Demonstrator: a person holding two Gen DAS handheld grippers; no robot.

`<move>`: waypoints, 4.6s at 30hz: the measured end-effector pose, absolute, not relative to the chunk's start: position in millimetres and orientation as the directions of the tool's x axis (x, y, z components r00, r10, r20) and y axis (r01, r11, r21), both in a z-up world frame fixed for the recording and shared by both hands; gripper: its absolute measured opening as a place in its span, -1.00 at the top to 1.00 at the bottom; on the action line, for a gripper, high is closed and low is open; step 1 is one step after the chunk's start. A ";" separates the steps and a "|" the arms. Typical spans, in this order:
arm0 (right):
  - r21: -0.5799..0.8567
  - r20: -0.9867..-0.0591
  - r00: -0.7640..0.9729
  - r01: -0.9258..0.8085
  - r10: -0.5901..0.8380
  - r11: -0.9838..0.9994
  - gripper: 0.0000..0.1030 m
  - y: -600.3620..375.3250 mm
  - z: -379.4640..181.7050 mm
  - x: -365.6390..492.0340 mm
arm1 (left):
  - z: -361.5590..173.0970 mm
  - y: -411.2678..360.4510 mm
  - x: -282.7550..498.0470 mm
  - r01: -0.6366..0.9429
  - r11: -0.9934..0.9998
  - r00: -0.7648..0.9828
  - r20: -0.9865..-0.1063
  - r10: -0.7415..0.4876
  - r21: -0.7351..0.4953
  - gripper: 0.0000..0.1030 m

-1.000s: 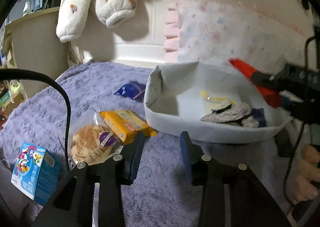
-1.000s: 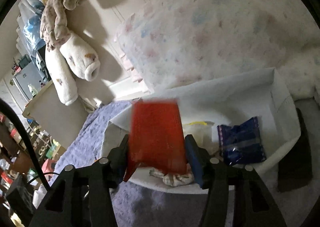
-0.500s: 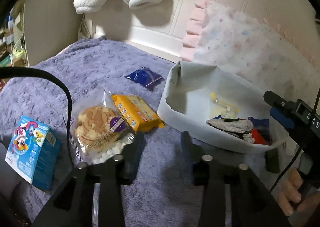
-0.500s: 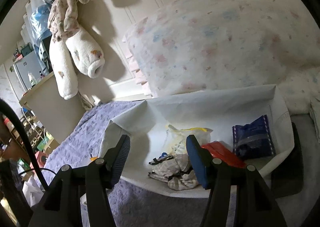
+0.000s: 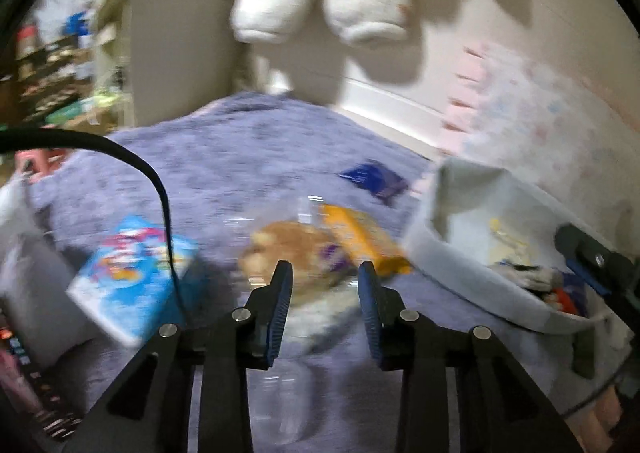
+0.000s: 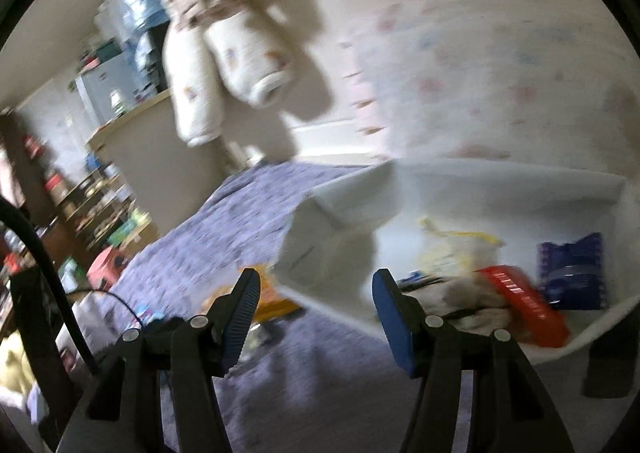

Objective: Organize objects
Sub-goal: 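Move the right gripper to the clear plastic cup and grasp it, then carry the clear cup into the white tray and open the right gripper, then move the right gripper to the clear jar of white candies and grasp it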

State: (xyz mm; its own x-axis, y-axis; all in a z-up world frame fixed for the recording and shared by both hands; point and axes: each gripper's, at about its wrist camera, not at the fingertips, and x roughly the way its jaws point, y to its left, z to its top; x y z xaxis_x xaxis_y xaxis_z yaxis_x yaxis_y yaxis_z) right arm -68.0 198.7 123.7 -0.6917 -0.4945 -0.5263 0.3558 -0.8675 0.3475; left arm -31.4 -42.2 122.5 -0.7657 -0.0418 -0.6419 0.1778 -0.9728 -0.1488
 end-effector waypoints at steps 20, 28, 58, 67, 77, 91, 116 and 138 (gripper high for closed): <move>0.262 -0.631 -0.466 0.624 -0.620 -0.736 -0.10 102.1 84.4 -37.4 | 95.5 -88.0 -32.2 0.286 -0.949 -0.699 -0.706 -0.113 -0.131 0.34; 0.388 -0.684 -0.286 0.635 -0.671 -0.668 -0.10 79.0 49.5 -44.0 | 94.3 -112.8 -37.4 0.346 -0.924 -0.692 -0.710 -0.132 -0.165 0.34; 0.618 -0.678 -0.042 0.509 -0.734 -0.600 0.20 65.6 1.8 -56.0 | 92.4 -109.4 -43.7 0.294 -0.935 -0.667 -0.744 -0.052 -0.198 0.34; 0.617 -0.632 -0.109 0.529 -0.767 -0.583 0.21 92.7 35.5 -52.8 | 105.8 -100.9 -37.9 0.238 -0.943 -0.717 -0.697 -0.010 -0.232 0.35; 0.579 -0.560 -0.330 0.500 -0.760 -0.644 0.21 136.7 84.6 -65.0 | 134.8 -73.8 -25.2 0.081 -0.965 -0.819 -0.568 0.079 -0.251 0.35; 0.420 -0.499 -0.719 0.288 -0.484 -0.861 0.21 210.8 125.4 -91.1 | 138.0 6.2 -43.4 -0.170 -0.965 -0.799 -0.545 0.253 -0.199 0.35; 0.354 -0.434 -0.797 0.278 -0.420 -0.893 -0.06 198.2 130.9 -66.5 | 142.1 -2.1 -38.5 -0.144 -0.966 -0.803 -0.546 0.241 -0.216 0.35; 0.241 -0.527 -0.540 0.645 -0.656 -0.725 -0.06 93.6 89.6 -31.1 | 135.6 -92.3 -19.7 0.212 -0.955 -0.773 -0.633 -0.034 -0.207 0.36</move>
